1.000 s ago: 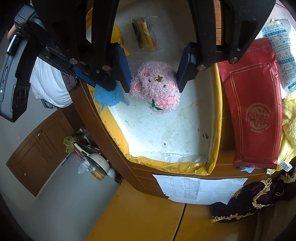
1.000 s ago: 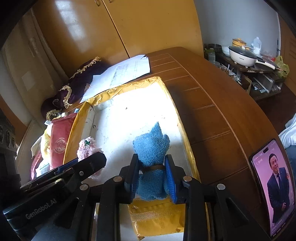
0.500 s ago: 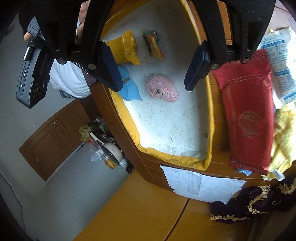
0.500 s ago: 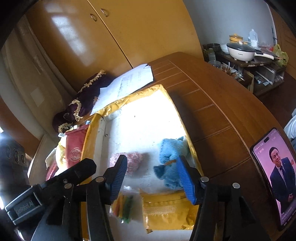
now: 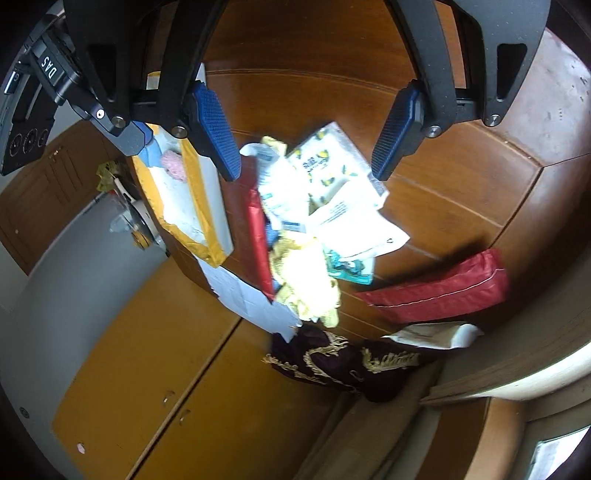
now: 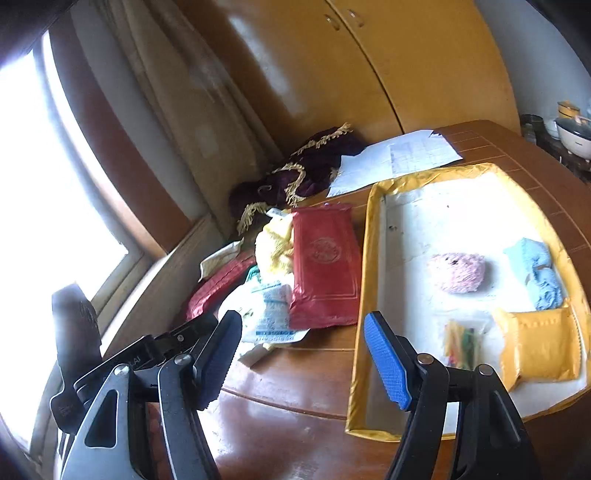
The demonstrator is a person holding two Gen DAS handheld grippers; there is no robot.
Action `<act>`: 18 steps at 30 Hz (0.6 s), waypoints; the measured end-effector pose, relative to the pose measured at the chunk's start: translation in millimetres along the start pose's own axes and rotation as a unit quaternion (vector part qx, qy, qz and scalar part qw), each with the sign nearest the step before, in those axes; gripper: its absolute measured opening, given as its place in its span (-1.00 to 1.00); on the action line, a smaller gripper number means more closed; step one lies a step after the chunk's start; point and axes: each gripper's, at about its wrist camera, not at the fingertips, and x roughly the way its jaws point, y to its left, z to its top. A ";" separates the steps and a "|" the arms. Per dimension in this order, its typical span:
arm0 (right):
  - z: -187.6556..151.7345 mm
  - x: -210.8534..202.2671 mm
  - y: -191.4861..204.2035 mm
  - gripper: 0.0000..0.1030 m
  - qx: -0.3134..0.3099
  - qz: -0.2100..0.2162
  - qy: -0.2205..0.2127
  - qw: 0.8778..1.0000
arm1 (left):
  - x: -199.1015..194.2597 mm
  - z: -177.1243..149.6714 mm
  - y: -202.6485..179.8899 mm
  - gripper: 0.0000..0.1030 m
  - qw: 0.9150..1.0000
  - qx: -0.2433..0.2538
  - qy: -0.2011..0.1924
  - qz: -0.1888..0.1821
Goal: Organize soft objects
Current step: 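Withdraw both tools from the tray toward the remaining items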
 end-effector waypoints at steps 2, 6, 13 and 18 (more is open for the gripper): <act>-5.8 8.0 11.4 0.38 -0.023 0.002 0.015 1.000 | 3.6 -1.9 4.8 0.41 1.000 0.000 0.006 0.005; -14.8 14.0 24.8 0.38 -0.061 -0.005 0.029 0.998 | 7.1 -3.9 5.9 0.42 1.000 -0.003 0.005 0.004; -21.4 20.4 29.8 0.39 -0.076 0.005 0.046 0.996 | 6.3 -3.0 3.9 0.42 1.000 -0.004 0.004 0.003; -20.5 18.4 26.6 0.39 -0.066 0.013 0.048 0.997 | 4.8 -1.8 4.0 0.41 1.000 -0.006 0.002 0.002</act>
